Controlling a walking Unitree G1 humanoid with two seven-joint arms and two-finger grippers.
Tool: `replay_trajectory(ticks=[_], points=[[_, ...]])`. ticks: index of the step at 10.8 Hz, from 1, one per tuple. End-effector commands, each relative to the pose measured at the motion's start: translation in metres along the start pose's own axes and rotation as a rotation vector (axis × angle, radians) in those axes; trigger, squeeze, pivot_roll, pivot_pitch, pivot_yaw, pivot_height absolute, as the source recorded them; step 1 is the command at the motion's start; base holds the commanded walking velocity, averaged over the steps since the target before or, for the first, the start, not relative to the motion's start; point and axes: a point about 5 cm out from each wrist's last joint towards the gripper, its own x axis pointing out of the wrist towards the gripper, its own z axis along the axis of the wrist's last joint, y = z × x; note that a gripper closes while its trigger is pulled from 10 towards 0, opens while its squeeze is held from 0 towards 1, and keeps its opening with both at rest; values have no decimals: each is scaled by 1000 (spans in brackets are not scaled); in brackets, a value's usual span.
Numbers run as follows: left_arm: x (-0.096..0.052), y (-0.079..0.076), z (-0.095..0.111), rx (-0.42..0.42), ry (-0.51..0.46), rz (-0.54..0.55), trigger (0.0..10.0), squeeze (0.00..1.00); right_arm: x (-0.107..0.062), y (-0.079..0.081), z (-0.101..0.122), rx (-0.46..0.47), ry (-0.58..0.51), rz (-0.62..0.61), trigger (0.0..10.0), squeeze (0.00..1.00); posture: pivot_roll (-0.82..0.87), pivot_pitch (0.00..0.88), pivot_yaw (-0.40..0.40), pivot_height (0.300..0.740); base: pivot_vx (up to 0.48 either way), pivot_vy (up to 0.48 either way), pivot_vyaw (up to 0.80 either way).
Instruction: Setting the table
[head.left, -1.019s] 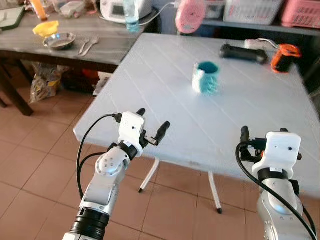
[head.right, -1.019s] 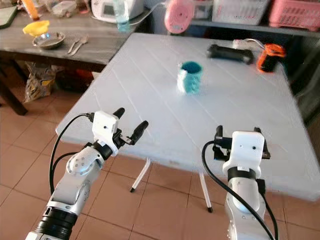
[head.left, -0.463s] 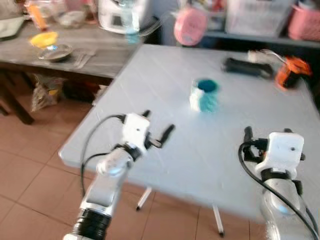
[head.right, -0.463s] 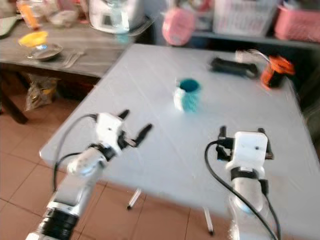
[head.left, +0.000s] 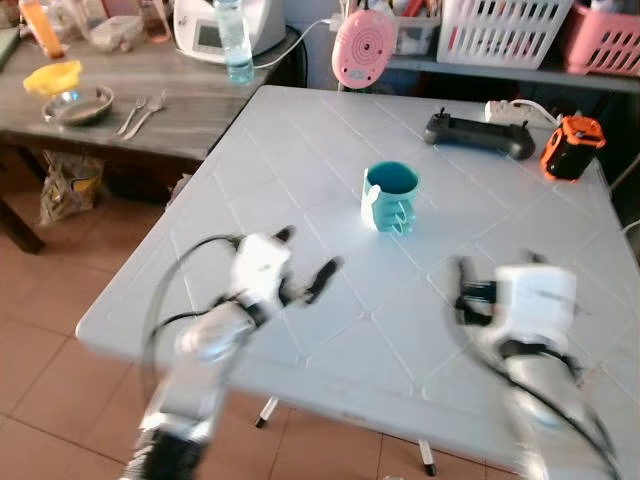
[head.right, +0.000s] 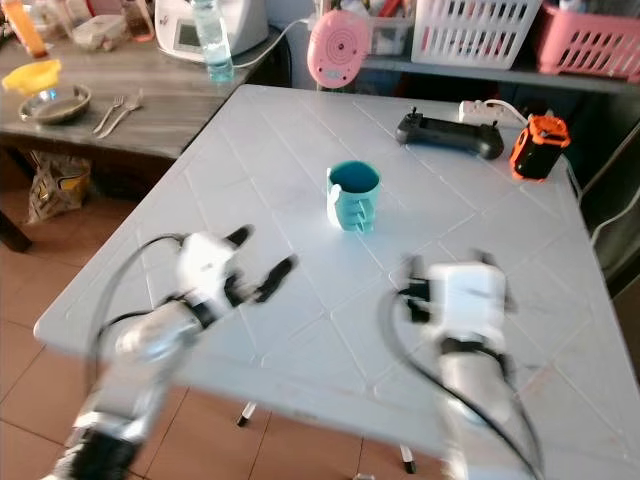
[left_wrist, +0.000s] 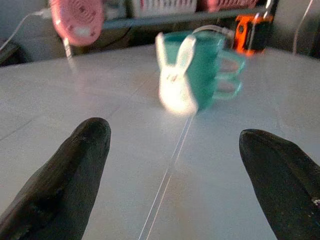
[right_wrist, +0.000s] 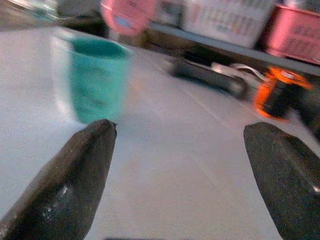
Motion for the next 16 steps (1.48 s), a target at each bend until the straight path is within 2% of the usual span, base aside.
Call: replay_trajectory(ticks=[1, 2, 3, 4, 6, 11, 13, 14, 15, 16], points=[[-2, 2, 2, 0, -10, -2, 10000, 0, 2, 9, 3, 45, -46, 65, 10000, 0, 102, 136, 22, 740, 0, 0, 0], [-3, 3, 4, 0, -13, -5, 10000, 0, 4, 8, -4, 81, -8, 36, 10000, 0, 108, 141, 22, 740, 0, 0, 0], [-3, 2, 5, -1, -14, -7, 10000, 0, 6, 5, -4, 70, -24, 14, 10000, 0, 115, 144, 23, 740, 0, 0, 0], [-2, 0, 6, -5, -18, -14, 10000, 0, 8, 3, -10, 148, -7, 31, 10000, 0, 119, 145, 23, 740, 0, 0, 0], [-2, -2, 7, -13, -21, -17, 10000, 0, 18, -3, -20, 147, 6, 24, 10000, 0, 126, 151, 29, 740, 0, 0, 0], [-7, -4, 11, -13, -16, -18, 10000, 0, 56, -7, -23, 94, -36, 83, 10000, 0, 171, 189, 40, 740, 0, 0, 0], [-13, -1, 12, -2, 0, -7, 10000, 0, 72, -7, -20, 129, -70, 88, 10000, 0, 204, 209, 44, 740, 0, 0, 0], [-15, 1, 12, 2, 4, 0, 10000, 0, 78, -2, -16, 134, -88, 101, 10000, 0, 204, 209, 44, 740, 0, 0, 0], [-15, 2, 13, 5, 7, 2, 10000, 0, 81, 1, -15, 134, -101, 109, 4118, 0, 204, 209, 44, 740, 0, 0, 0], [-17, 3, 13, 7, 10, 3, 10000, 0, 83, 3, -14, 140, -115, 109, 118, 0, 220, 207, 47, 740, 0, 0, 0]])
